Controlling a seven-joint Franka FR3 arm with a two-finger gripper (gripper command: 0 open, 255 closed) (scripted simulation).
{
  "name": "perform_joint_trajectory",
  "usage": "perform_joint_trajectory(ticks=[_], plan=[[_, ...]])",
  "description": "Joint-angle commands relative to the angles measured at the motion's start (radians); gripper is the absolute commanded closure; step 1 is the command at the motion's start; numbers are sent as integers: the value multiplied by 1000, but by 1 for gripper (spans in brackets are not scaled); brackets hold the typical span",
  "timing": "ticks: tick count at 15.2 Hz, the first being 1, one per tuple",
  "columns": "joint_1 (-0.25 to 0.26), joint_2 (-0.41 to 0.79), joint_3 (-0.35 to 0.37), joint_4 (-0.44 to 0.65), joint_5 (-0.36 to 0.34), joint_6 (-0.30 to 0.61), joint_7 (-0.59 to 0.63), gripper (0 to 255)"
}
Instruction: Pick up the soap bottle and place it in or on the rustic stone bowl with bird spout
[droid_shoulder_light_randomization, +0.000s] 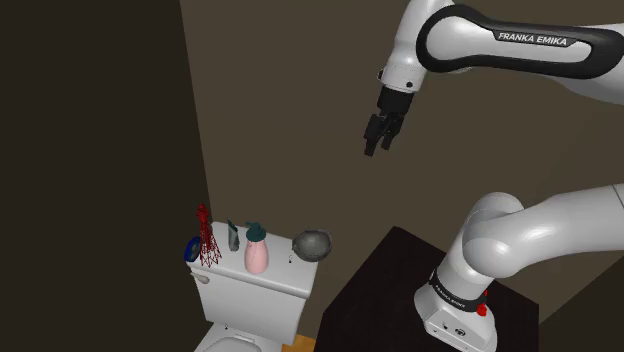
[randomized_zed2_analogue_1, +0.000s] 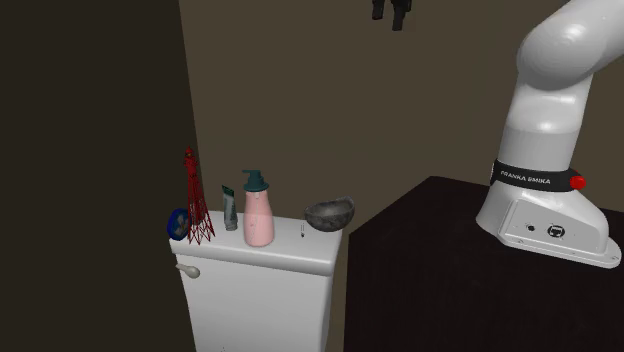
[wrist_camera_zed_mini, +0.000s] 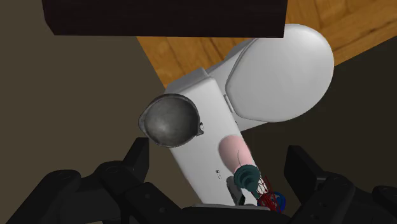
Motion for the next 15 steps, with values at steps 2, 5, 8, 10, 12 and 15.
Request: perform_joint_trajectory(ticks=[2,5,8,10,12,15], plan=[[5,12,4,-23,1,40,-9,0],[22,58,15,-84,7,164,-35,0],[39,121,26,-132,13,291,-62,0],[51,171,33,-156,17,377,-79,0],[63,229,41,-174,21,463,-97,0],[80,327,51,-188,28,592,-123,0]])
